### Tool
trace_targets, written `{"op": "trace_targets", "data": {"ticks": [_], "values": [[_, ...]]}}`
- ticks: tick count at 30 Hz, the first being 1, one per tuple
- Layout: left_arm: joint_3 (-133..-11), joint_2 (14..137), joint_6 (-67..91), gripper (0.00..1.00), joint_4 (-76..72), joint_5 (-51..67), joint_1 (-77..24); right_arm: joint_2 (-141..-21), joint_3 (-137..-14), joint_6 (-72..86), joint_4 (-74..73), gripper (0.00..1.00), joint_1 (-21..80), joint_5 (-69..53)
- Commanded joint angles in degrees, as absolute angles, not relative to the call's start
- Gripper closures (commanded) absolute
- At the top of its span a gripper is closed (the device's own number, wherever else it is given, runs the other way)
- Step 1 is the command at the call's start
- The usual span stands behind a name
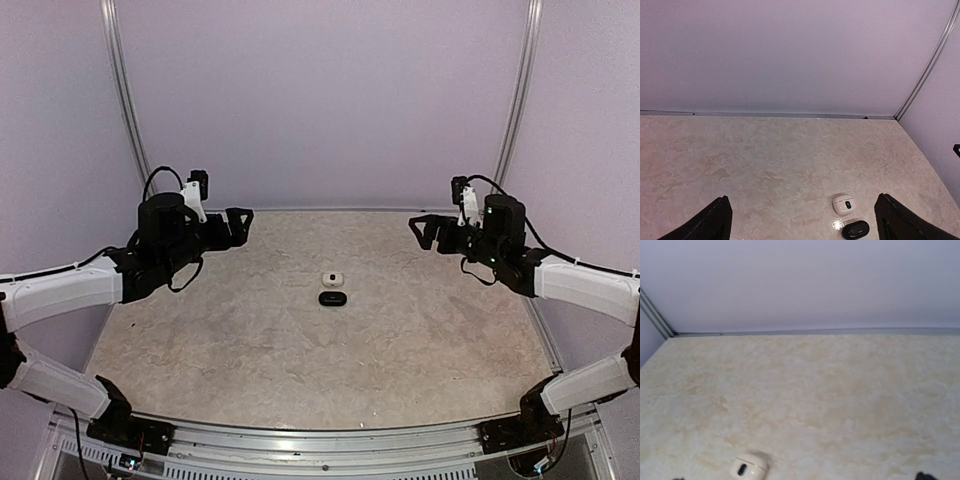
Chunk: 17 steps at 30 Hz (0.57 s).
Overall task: Insert the wireless bluetooth earbuds into the charging case
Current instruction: Reset both arms
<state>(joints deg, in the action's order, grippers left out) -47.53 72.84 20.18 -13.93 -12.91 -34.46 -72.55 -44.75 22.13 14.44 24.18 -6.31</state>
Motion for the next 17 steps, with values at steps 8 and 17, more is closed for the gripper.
{"op": "trace_targets", "data": {"ticks": [8, 17], "values": [[-36.04, 68.12, 25.33, 0.01, -18.41, -12.72, -34.01, -72.58, -34.11, 23.83, 20.80, 0.00, 23.77, -4.82], [-37.32, 70.55, 25.75, 0.01, -17.19, -13.56, -34.01, -72.42, -31.25, 24.15, 25.33, 0.01, 23.81, -5.68]]}}
